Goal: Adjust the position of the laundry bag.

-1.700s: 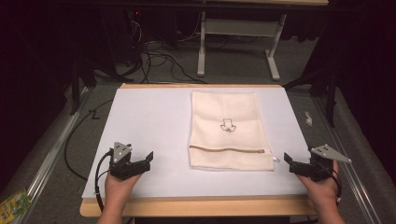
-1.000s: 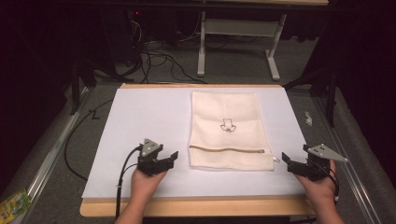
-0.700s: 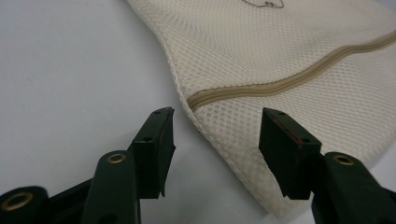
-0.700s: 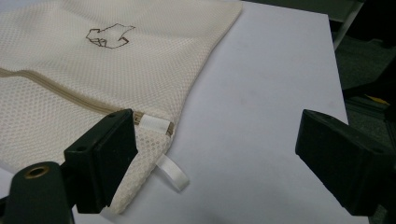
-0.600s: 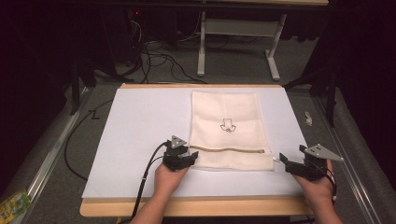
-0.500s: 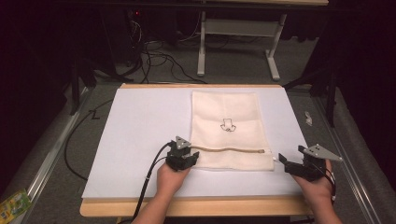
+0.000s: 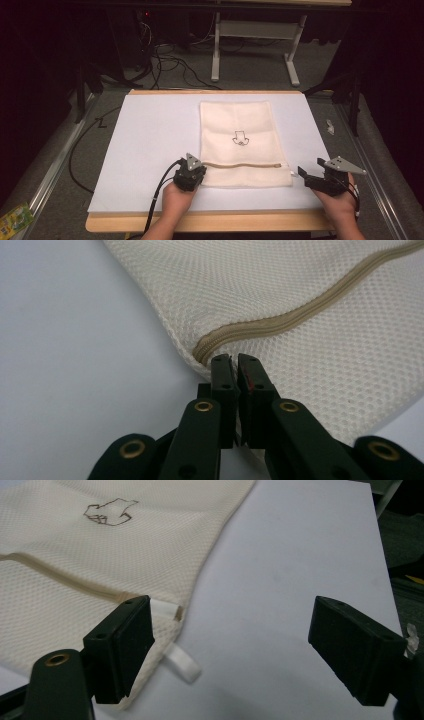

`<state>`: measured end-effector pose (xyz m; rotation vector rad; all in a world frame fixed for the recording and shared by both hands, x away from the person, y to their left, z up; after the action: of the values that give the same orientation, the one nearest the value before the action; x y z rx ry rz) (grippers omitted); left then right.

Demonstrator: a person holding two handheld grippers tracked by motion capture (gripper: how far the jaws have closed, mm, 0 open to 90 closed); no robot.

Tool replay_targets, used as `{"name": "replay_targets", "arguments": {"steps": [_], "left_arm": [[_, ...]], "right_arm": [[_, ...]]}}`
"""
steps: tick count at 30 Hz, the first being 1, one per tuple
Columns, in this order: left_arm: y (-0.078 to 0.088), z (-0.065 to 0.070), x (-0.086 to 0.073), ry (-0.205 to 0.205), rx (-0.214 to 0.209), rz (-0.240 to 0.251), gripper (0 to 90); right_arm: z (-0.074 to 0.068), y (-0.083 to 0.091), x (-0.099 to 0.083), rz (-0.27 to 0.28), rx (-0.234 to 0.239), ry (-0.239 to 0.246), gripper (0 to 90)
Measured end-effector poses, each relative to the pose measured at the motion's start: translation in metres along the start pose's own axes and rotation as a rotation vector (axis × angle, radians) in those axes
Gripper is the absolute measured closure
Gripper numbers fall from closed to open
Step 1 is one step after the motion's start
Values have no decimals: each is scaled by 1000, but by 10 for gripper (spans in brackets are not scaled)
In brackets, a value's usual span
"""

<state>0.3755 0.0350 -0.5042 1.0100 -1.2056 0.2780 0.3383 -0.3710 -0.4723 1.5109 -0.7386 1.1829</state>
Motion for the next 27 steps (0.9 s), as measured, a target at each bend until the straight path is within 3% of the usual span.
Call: {"name": "replay_targets", "arguments": {"steps": [3,8,18,23,27], "left_arm": [[17,-1,-11,-80,16,-10,866],[34,-11,-18,8,-2,-4,867],[39,-11,-20,11,13,13,823],[43,-17,-16,42,47,75,666],[50,-23,-11,32,70,134,467]], "right_arm": [[-2,-1,0,-8,8,-1,204],[-5,-3,0,-14,15,9,210],[-17,-2,-1,-23,63,35,279],[-19,-3,-2,-25,82,27,314],[-22,-3,0,-23,101,10,362]]}}
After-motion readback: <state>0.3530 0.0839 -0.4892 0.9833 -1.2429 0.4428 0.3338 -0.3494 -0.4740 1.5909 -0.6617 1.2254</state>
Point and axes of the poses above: each handheld gripper's, and its own axes: y roughly backward along the jaws, x roughly out of its top, z roughly to its right, the point moved 4 cm from there along -y, roughly forward along the jaws, and after that the axes turned 12 degrees about z, right-handed, at the moved point
